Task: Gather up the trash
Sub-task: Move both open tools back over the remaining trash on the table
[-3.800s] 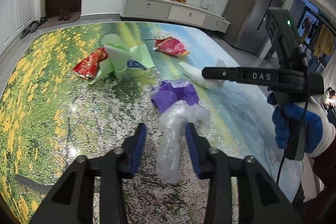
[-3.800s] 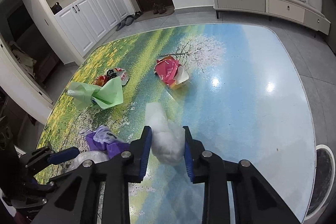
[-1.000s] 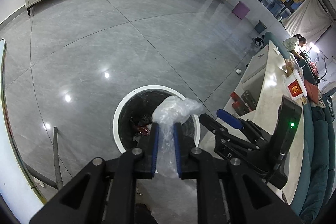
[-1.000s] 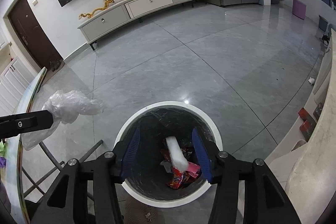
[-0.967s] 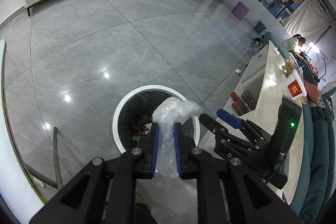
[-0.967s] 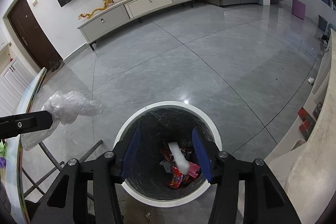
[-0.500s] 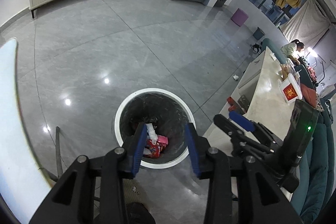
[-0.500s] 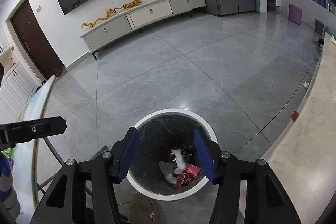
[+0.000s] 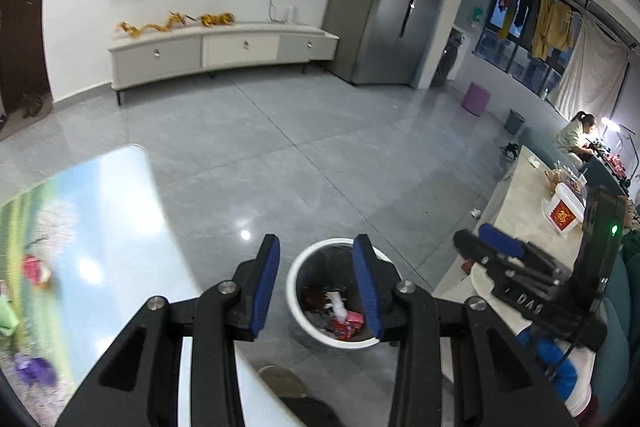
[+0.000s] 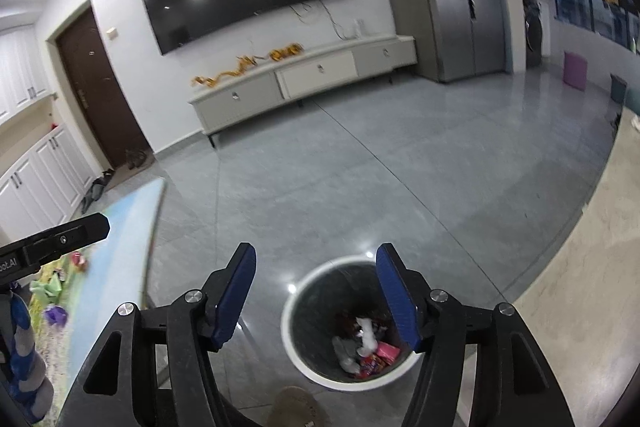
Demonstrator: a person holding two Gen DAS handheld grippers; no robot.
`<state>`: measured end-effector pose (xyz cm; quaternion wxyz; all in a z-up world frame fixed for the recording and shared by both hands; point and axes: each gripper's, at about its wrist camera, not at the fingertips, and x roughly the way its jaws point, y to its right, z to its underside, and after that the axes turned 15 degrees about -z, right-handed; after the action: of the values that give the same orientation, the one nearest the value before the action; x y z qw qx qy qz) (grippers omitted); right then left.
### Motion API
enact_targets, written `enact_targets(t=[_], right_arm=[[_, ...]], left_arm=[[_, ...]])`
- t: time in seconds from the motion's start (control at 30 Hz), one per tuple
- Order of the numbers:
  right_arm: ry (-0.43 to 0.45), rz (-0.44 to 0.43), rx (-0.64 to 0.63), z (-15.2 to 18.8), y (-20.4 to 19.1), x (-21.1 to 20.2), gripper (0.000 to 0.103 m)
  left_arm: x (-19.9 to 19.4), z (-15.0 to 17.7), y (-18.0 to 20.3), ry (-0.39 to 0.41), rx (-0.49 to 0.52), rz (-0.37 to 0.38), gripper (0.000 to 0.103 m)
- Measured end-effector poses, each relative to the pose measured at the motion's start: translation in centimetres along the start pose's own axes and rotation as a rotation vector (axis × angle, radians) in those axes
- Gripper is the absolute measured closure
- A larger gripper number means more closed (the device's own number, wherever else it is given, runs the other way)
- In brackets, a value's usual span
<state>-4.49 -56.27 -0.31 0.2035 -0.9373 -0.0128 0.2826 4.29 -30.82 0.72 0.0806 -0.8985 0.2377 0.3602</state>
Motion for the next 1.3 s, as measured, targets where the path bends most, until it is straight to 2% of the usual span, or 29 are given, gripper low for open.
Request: enact_targets(t=[0.2,0.23,0.3,0.67,1.0,1.3], right_arm=[[0.038,-0.056,-0.074,-1.2,-4.5,-1.0,0.040],[0.042,-0.065,-0.086,-1.3,-5.3,-1.1,0.040],[0.048,-0.084,-0.112,-1.5,-6.8,-1.1,0.039],[0.038,-0.208,-0.230,-1.8,-14.7,0.1,0.036],[-0.007,-0.303,-0.319,-1.3,-21.4,2.5,0.031],[-0.075,-0.348,-0.372,-0.2,-26.6,5.9,0.030]], left_arm=[[-4.9,1.5,-5.2,0.073,-0.057,-0.077,0.065],[-5.6,1.8,-6.1,0.083,-0.069,-0.089,0.061],[-7.3,2.6,-7.9,0.112,-0.105,-0.127,0.046],[-13.8,6.7,-17.0,0.194,-0.222,-0.302,0.044],[-16.7,11.9,-25.5,0.179,-0.306,-0.445,0.044],[-16.9,16.8,-32.3,0.137,-0.406,-0.536,0.044]])
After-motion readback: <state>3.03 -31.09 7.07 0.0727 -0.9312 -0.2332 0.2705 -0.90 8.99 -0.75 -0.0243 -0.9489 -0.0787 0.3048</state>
